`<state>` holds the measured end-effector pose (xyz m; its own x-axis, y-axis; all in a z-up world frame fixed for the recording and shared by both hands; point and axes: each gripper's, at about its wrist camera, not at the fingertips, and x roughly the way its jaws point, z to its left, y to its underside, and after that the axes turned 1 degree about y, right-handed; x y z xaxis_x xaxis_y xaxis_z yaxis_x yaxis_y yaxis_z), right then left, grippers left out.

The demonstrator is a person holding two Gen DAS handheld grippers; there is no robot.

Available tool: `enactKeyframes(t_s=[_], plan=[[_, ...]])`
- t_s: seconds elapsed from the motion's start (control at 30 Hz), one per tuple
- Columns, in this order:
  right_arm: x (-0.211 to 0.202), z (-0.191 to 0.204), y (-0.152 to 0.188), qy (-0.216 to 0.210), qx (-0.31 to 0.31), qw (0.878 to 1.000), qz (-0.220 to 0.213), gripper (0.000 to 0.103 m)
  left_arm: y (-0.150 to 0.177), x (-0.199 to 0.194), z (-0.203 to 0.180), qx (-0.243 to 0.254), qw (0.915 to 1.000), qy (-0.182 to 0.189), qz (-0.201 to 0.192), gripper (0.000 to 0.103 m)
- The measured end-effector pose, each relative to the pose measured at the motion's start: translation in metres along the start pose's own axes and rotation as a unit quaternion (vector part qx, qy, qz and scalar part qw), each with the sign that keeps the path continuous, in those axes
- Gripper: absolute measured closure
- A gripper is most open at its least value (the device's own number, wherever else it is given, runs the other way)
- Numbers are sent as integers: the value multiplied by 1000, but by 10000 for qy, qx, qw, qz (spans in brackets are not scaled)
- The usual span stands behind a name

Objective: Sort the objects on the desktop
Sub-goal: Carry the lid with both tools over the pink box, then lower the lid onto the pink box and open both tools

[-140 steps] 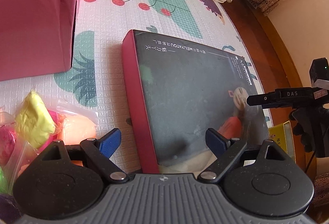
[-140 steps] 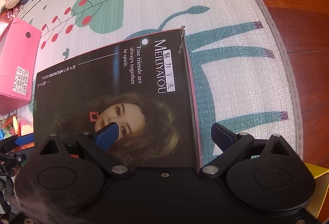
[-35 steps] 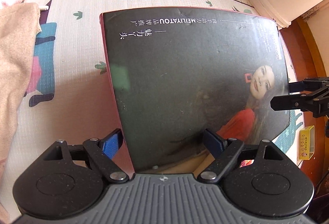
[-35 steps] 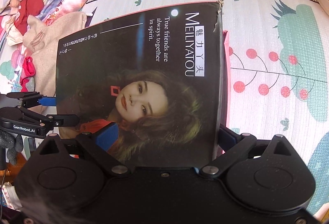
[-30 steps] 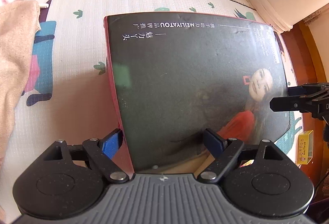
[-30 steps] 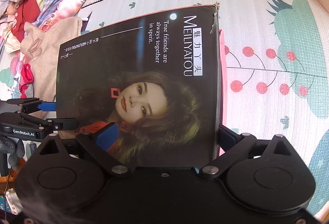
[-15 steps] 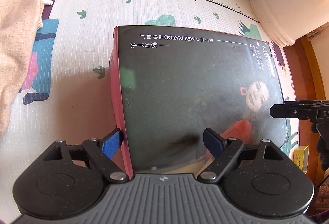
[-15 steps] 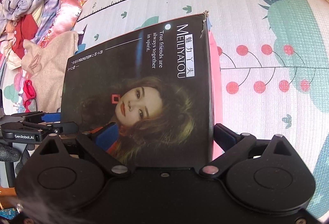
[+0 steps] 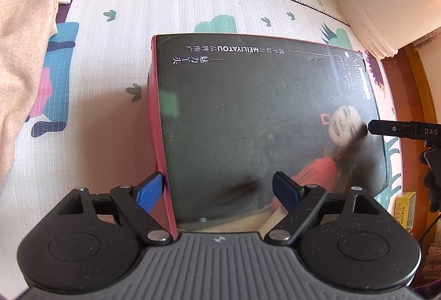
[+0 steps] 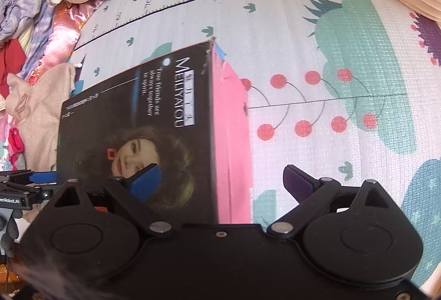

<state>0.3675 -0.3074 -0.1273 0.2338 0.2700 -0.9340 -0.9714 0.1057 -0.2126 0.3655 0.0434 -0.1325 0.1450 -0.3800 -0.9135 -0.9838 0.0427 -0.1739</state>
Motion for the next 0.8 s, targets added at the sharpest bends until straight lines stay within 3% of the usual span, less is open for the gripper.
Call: enactKeyframes(t_s=[0.2,0.37,0.53,0.63,0.8], plan=[[3,-19,-1,-289,507,9983,-40,7,1,1,-3,118,9999,40,107,17],[22,-31,11,-1291,1120,9841,487,8,4,2,-7,229,9987,313,343,17],[26,-39,21,-1750,1546,9700,674,8,1,-1,0,161,9983,343,450,15],[23,-41,22,-1688,1567,9710,639,9,-2,-3,4,69,9978,446,481,15],[11,-53,14,-1243,1601,9790,231,9,-4,-7,4,64,9988,252,405,15]])
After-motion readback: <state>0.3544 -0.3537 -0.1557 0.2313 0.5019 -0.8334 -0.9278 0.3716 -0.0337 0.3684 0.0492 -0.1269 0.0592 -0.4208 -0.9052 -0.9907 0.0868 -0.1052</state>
